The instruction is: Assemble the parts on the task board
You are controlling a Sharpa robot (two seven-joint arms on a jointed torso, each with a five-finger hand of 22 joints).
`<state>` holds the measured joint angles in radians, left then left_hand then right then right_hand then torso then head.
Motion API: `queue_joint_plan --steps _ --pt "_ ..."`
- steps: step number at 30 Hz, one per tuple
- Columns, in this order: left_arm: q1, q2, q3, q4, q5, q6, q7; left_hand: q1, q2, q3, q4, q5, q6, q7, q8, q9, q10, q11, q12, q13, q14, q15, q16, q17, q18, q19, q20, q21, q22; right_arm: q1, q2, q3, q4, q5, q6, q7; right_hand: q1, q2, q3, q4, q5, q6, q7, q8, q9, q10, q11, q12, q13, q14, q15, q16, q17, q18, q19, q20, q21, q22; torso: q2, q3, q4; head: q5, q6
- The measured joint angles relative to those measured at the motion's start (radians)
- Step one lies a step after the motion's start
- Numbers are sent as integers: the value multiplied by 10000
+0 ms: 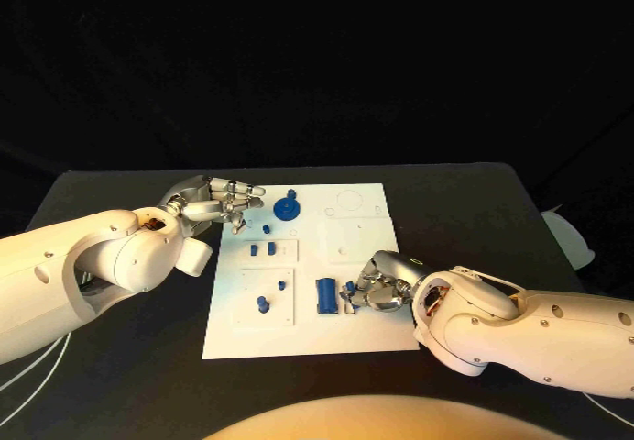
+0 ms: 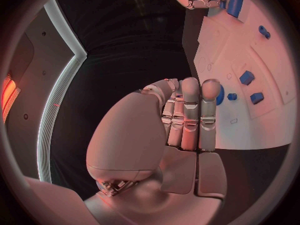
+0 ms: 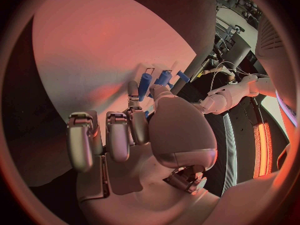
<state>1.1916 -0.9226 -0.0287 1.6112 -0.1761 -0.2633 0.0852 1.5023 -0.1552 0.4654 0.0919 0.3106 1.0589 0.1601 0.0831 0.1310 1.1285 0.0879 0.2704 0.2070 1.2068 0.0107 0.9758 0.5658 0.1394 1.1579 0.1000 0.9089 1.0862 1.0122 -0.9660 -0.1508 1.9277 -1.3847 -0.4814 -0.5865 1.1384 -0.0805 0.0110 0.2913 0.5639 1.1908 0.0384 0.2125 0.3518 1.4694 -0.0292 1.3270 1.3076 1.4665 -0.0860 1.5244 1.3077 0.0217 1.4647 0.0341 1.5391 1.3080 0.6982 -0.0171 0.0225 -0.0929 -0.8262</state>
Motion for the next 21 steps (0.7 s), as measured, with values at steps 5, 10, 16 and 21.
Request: queue_joint_plan --steps 5,10,16,21 --pt "-2 -5 0 -1 -5 6 -2 0 0 0 0 0 0 0 0 0 0 0 0 8 0 0 0 0 0 0 0 0 0 -8 -27 -6 56 -25 3 -10 0 0 -27 27 -42 -1 1 -1 -14 0 0 0 -1 0 0 0 -1 0 0 0 0 -1 0 0 -1 0 -7" --pt "-1 -5 0 -3 -9 10 -4 0 0 0 0 0 0 0 0 1 0 0 0 8 0 0 0 1 0 0 0 0 -1 -15 -66 -9 133 -70 8 -12 1 0 -27 27 -42 -1 1 -1 -16 0 0 38 -1 0 0 0 -1 0 0 0 0 -1 1 3 -1 8 -14" --pt "-1 -5 0 -5 -12 12 -5 0 0 0 0 0 0 0 0 1 -34 34 0 8 -1 1 0 1 1 0 0 0 -1 -18 -120 -9 205 -150 10 -11 2 1 -54 0 -42 -1 0 0 -15 0 0 88 -2 0 1 58 -1 0 0 0 0 -2 0 3 -3 15 -36" --pt "1 -3 0 -7 -15 14 -6 0 0 -1 1 0 0 0 0 1 -34 34 0 8 -1 1 0 1 0 0 0 0 -2 -20 -141 -9 240 -236 10 -10 187 267 -10 -44 36 -1 0 0 -13 0 0 153 -2 0 0 60 -2 0 37 -37 0 -3 0 3 -3 15 -35"
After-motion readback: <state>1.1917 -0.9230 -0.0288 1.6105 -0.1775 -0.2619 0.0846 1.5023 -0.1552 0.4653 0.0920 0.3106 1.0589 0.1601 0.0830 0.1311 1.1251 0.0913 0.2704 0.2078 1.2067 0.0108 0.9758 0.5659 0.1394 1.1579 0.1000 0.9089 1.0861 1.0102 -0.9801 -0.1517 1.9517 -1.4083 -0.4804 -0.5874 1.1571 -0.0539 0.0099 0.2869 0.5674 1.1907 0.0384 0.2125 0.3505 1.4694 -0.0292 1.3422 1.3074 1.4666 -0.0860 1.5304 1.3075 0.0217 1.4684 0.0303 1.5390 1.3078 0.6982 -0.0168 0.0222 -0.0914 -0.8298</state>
